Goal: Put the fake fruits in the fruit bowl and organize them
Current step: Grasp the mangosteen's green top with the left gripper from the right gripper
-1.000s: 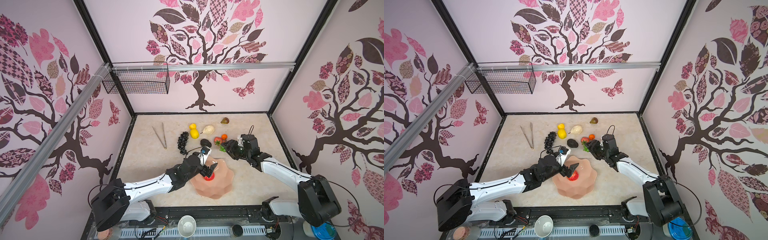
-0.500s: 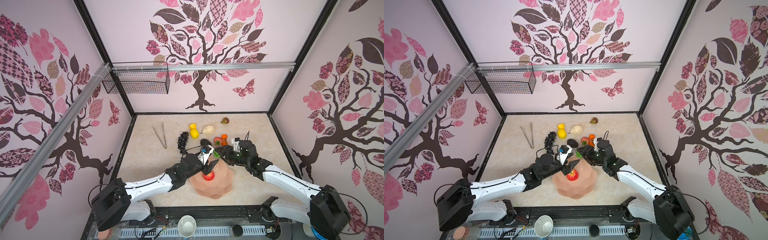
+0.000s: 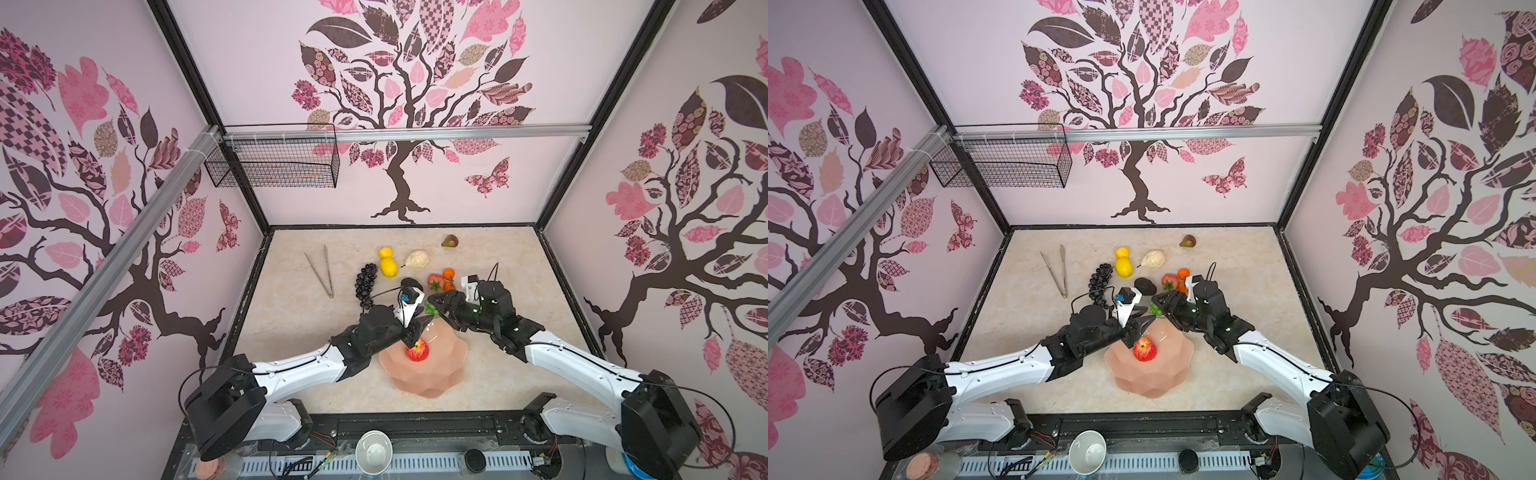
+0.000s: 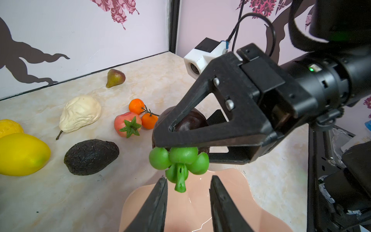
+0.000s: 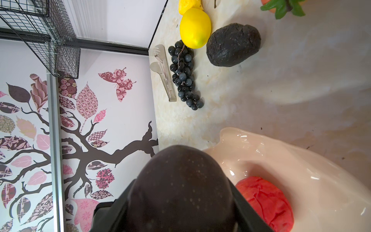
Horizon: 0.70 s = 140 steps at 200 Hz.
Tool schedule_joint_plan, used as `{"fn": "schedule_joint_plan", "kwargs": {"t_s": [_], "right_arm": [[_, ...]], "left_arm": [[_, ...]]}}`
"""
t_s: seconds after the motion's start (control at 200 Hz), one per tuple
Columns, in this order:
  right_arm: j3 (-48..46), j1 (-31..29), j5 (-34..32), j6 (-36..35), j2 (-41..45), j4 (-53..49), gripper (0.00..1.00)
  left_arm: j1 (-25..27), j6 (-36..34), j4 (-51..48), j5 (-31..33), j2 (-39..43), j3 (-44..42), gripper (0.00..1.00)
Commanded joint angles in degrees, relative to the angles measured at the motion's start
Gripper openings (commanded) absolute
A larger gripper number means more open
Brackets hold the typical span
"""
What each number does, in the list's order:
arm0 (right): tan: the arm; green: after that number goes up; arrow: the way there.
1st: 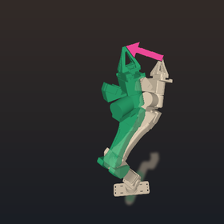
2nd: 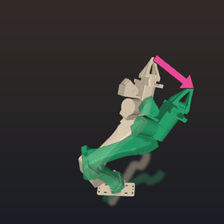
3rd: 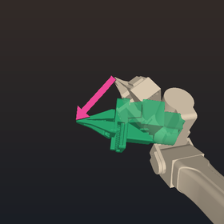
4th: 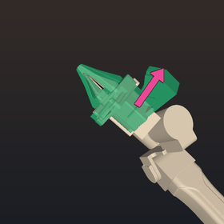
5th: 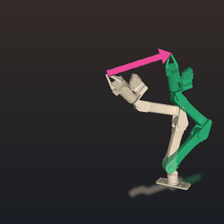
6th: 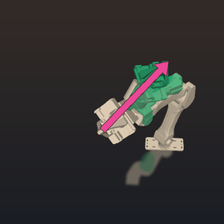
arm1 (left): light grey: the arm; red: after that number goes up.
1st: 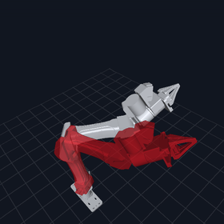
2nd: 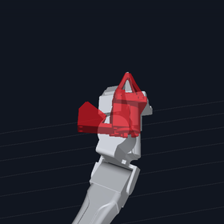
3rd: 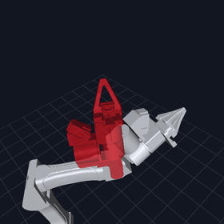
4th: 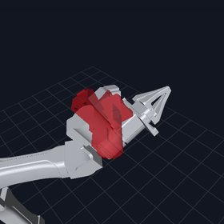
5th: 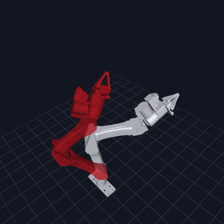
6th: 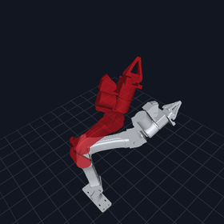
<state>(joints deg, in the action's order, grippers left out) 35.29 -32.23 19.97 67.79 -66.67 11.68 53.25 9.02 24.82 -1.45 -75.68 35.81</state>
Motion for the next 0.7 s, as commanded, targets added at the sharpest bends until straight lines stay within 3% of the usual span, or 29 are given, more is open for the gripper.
{"fn": "schedule_joint_plan", "kwargs": {"t_s": [0.0,0.695], "right_arm": [[0.09,-0.93,0.17,0.33,1.85,0.71,0.58],[-0.31,-1.96,-0.37,0.68,1.87,1.15,0.58]], "left_arm": [[-0.25,0.30,1.51,-1.05,-0.84,-1.19,0.36],[-0.61,0.71,1.52,-1.64,-0.59,-1.54,0.11]]}}
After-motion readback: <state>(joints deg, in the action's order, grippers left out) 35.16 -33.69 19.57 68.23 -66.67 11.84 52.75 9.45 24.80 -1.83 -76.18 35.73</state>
